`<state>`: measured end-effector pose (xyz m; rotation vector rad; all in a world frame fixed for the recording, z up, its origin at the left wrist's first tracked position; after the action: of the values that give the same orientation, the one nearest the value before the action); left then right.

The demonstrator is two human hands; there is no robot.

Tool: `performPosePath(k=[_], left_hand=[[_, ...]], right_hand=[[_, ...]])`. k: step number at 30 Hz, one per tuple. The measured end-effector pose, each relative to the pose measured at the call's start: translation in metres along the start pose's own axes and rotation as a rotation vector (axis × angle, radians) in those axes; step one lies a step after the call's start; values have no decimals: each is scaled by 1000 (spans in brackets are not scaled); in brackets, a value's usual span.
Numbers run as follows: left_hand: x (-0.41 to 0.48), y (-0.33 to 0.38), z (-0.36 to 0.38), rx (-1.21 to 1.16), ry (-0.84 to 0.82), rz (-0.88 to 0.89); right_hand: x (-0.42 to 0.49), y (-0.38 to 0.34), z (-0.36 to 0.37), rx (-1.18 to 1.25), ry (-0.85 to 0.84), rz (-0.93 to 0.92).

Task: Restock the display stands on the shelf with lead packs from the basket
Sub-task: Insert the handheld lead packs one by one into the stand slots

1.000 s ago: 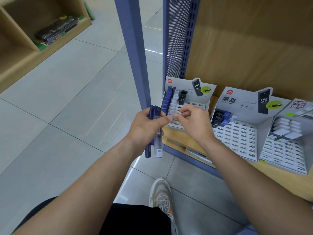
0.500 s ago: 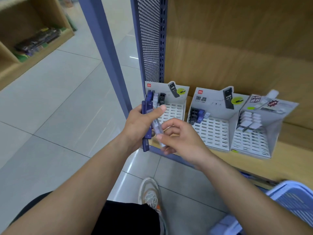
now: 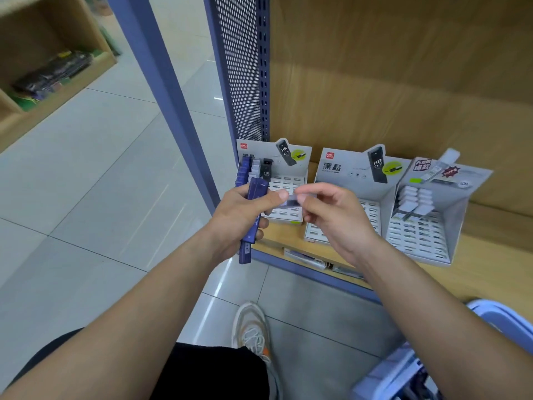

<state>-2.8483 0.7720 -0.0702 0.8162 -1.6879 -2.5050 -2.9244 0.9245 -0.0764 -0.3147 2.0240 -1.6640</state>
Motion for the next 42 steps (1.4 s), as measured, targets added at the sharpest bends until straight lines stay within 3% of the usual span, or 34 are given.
performPosePath(k=[13, 22, 27, 35, 42], left_hand=[[1, 1, -6, 41, -27, 10], [7, -4, -15, 35, 36, 19], [13, -14, -34, 113, 165, -23], [14, -17, -64, 112, 225, 3], [23, -10, -57, 77, 204, 53]], right_hand=[[29, -8, -14, 53, -19, 60], [27, -18, -30, 42, 103, -26], [35, -15, -42, -187, 213, -82], [116, 4, -22, -510, 329, -191], [164, 16, 7, -679, 278, -269]])
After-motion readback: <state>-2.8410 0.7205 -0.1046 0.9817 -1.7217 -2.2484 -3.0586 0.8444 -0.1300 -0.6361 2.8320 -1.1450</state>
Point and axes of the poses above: each hand's wrist, its own x-axis towards the middle knuckle, its own z-axis out of the palm, y = z × x, the point moved 6 cm from there along x, towards the middle knuckle, and after that the axes turned 12 degrees about -x, right-handed, at the moved point
